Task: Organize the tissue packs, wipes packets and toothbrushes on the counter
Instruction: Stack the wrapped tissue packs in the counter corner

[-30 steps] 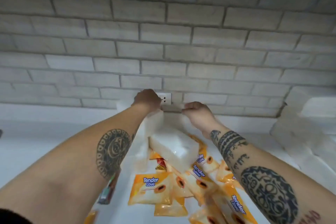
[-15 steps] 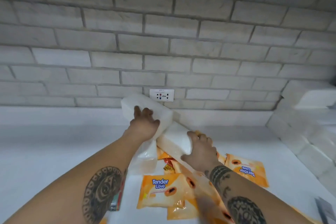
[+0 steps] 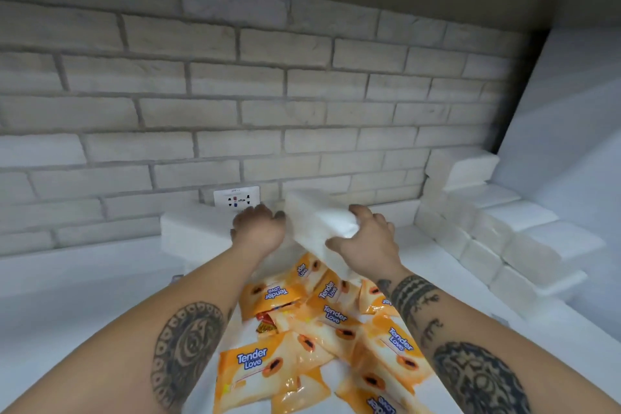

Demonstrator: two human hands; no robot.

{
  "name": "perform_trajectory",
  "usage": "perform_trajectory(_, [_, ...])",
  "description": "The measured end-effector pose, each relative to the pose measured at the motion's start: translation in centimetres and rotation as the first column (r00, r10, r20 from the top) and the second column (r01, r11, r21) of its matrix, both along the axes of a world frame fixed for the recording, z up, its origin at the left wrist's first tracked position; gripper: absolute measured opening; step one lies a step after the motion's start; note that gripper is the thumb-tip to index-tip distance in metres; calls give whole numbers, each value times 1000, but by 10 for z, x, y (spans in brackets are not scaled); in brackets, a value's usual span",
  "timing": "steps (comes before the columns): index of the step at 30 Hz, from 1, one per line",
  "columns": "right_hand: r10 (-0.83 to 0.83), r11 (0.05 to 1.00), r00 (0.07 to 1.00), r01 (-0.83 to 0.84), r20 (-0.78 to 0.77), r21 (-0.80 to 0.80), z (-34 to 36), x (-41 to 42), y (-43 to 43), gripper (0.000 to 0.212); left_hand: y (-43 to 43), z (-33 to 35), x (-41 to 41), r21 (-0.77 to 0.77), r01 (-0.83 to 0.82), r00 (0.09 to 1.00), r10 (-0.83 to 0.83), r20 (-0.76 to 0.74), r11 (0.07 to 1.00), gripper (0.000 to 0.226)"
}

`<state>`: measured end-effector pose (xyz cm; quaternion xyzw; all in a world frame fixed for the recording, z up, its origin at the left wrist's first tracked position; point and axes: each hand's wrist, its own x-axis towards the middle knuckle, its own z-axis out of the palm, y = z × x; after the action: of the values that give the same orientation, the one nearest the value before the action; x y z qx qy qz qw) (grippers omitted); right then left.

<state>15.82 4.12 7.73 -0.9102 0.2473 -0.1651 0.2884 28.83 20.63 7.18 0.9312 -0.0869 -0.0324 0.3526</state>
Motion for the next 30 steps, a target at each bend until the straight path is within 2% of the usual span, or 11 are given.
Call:
perform_trajectory(1, [-2, 1000, 999, 1, 37, 6, 2, -4, 2, 85, -12, 8, -6, -175, 11, 997, -25, -76, 985, 61])
perform_trajectory(3, [-8, 1000, 994, 11, 106, -25, 5, -13, 5, 84, -34, 26, -23, -537, -73, 944, -114, -308, 841, 79])
perform_trajectory(5, [-19, 994, 988, 35, 153, -106, 4, -22, 6, 82, -51, 42, -40, -686, -169, 864, -228, -449, 707, 104])
perform_trajectory(7, [-25, 985, 978, 60, 209, -164, 0, -32, 4, 82, -66, 46, -46, -712, -217, 838, -247, -487, 667, 121])
perform_trajectory(8, [-24, 982, 971, 68, 240, -177, -2, -36, 3, 83, -71, 47, -49, -720, -232, 835, -245, -492, 654, 117])
perform_trajectory(12, [-3, 986, 953, 54, 303, -159, -4, -58, -13, 91, -91, 47, -67, -816, -184, 868, -299, -396, 548, 64])
perform_trajectory(15, [-50, 999, 916, 49, 399, 14, 1, -74, -33, 79, -95, 39, -68, -845, -22, 884, -384, -267, 535, 52])
perform_trajectory(17, [-144, 974, 903, 57, 404, 219, 5, -80, -48, 77, -99, 36, -71, -847, 92, 833, -506, -222, 523, 50])
perform_trajectory(21, [-113, 733, 961, -90, 251, 674, 7, -86, -70, 91, -116, 32, -81, -851, 226, 709, -680, -189, 473, 50])
perform_trajectory(25, [-116, 666, 946, -152, 302, 730, -4, -85, -87, 72, -140, 29, -86, -861, 247, 643, -740, -197, 444, 68])
perform_trajectory(30, [-231, 664, 873, -181, 429, 725, -5, -94, -114, 63, -176, 31, -96, -854, 318, 601, -784, -155, 412, 63])
